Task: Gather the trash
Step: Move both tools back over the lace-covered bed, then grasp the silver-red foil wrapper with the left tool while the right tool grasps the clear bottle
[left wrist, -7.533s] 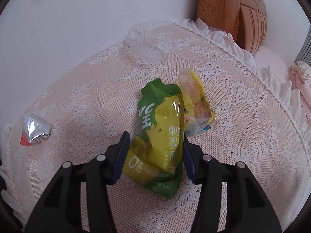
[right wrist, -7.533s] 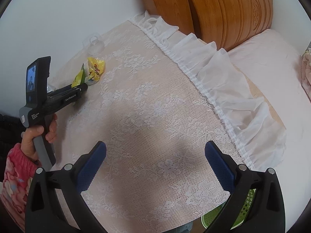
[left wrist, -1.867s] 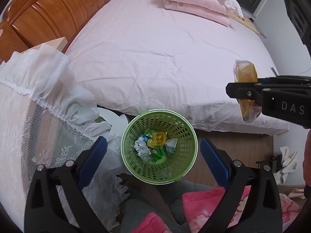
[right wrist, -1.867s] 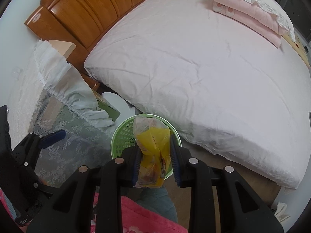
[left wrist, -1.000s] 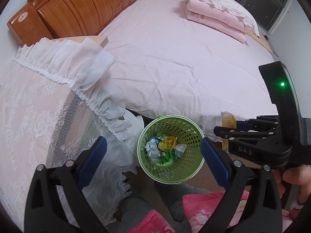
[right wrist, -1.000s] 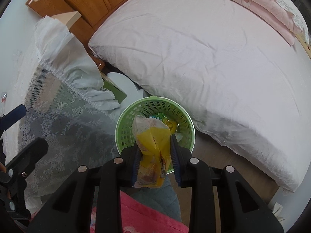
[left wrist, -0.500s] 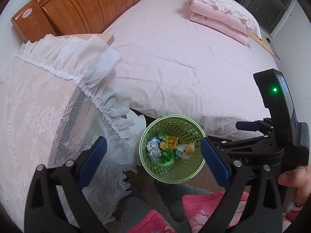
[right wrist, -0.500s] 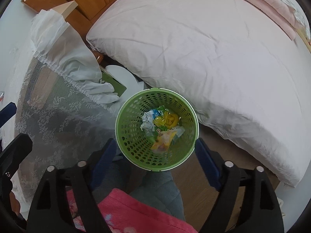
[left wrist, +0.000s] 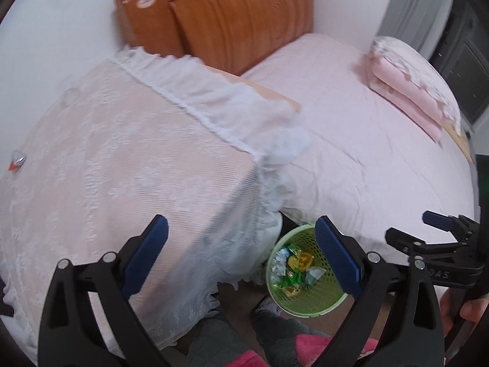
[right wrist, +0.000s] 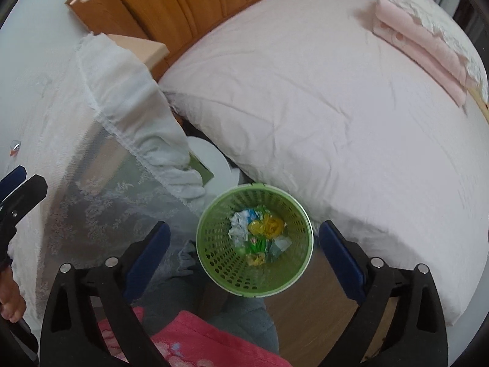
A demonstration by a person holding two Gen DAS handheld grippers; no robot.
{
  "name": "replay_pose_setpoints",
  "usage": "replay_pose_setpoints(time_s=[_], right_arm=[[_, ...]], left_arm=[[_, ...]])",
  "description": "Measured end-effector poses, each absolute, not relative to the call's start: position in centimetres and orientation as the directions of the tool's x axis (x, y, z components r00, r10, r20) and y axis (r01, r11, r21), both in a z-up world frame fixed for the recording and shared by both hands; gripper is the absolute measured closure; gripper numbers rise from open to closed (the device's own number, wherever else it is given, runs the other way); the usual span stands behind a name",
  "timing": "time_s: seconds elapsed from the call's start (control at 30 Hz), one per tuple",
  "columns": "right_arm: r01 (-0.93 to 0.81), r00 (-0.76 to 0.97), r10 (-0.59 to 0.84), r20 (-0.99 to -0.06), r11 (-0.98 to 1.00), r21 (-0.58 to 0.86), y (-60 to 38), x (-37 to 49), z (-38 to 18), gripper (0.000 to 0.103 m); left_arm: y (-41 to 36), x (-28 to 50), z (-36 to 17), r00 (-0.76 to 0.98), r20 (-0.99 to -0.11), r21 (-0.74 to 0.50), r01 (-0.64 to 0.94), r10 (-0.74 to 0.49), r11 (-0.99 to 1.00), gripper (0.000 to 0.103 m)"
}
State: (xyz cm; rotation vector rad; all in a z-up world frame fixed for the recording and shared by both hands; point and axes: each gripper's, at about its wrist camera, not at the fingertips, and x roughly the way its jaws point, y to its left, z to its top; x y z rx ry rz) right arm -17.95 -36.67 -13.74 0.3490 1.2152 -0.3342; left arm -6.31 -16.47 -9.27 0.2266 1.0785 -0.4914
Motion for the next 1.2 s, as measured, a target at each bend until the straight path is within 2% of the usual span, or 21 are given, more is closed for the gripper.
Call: replay_pose_setpoints(time_s=[0.23, 0.5, 0.77, 0.97, 1.07, 1.13, 1.17, 1.2], right_arm=[[0.254, 0.422, 0.003, -0.907, 0.96, 0.121, -31.3, -9.4, -10.0, 0.002], [0.123, 0.469, 0.096, -0.878, 0.977, 0.173, -21.2, 2.2, -7.4, 0.002], [-0.002, 0.448, 0.136, -0.883, 0.989, 0.151, -12.7, 12.6, -8.7, 0.002], [-0.07, 0.417, 0.148, -0.897, 0.989, 0.131, -7.9, 17.2, -10.2, 0.002], [-0.078, 0.4, 0.15, -0.904, 0.988, 0.13, -6.7, 18.7, -11.2, 0.002], [-0.086, 0.388, 0.152, -0.909, 0.988, 0.128, -6.0, 19.3, -11.7, 0.002], [-0.091, 0.384, 0.148, -0.912, 0.988, 0.122, -5.8, 19.5, -12.0, 0.002], [-0.094, 0.381, 0.145, -0.913, 0.989, 0.117, -5.6, 19.5, -12.1, 0.002]], left_arm=[[-3.2, 1.4, -8.2, 0.491, -0.866, 0.001, 0.18, -0.089, 0.984, 0.011], [11.3, 13.6, -10.5, 0.496, -0.861, 0.059, -0.12, 0.111, 0.991, 0.011], [20.4, 25.4, -15.9, 0.464, -0.866, 0.056, -0.284, 0.188, 0.957, 0.011], [23.0, 29.8, -19.0, 0.427, -0.889, 0.021, -0.32, 0.164, 0.947, 0.011], [23.3, 30.4, -19.5, 0.432, -0.89, -0.005, -0.326, 0.145, 0.945, 0.021], [23.3, 30.5, -19.6, 0.44, -0.887, -0.015, -0.328, 0.138, 0.945, 0.034], [23.3, 30.5, -19.6, 0.442, -0.885, -0.004, -0.326, 0.149, 0.945, 0.035], [23.1, 30.5, -19.6, 0.45, -0.88, 0.0, -0.319, 0.151, 0.948, 0.041]])
